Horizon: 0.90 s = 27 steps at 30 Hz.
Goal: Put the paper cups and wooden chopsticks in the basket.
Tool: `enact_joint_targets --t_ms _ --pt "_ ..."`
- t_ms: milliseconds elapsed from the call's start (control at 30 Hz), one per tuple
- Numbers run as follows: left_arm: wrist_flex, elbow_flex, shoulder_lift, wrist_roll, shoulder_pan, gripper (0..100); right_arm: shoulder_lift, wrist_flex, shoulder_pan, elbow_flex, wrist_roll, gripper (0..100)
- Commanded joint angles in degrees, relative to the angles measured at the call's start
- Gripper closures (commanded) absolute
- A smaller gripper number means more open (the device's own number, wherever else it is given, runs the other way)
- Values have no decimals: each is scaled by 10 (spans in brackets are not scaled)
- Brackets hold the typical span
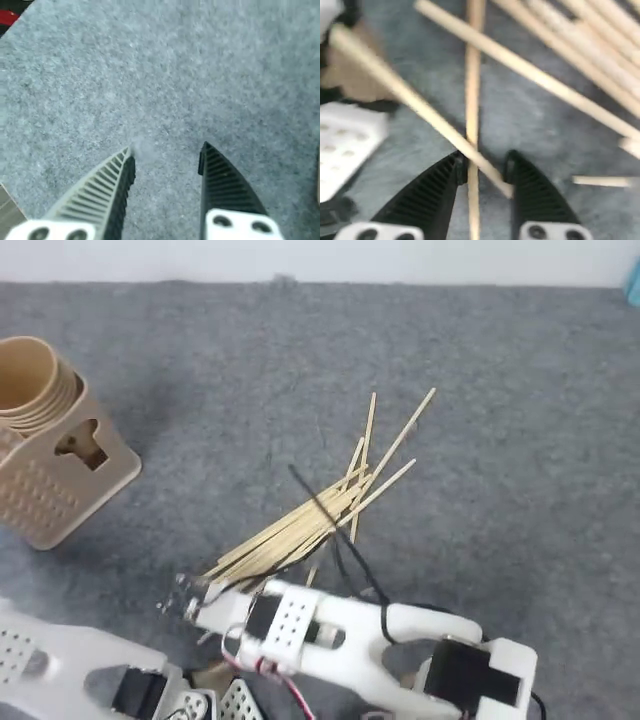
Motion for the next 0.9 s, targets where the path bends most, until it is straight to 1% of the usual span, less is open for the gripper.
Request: enact_joint_targets --t_ms 0,67,167,367,467,533,633,700,800,867 --pt "19 -55 11 12 -2 804 0 -9 70 -29 9 957" --pt "21 -73 28 12 -2 804 3 -7 102 -40 11 958" --pt "22 -88 47 13 -2 804 2 -7 148 -50 27 993" --pt "26 -89 55 12 -3 804 3 -9 245 -80 29 985" --pt "26 -88 55 12 -4 804 -2 18 267 -91 31 977" --pt "31 -88 55 12 -8 804 -9 89 266 -120 50 921" --pt "33 -89 53 12 -13 804 -27 205 260 -177 61 775" --pt "31 -89 53 12 -14 804 -43 255 265 -210 61 713" --pt "30 -89 53 11 -14 804 -70 286 301 -249 57 722" --pt "30 -89 53 11 -14 804 -80 287 346 -272 54 745"
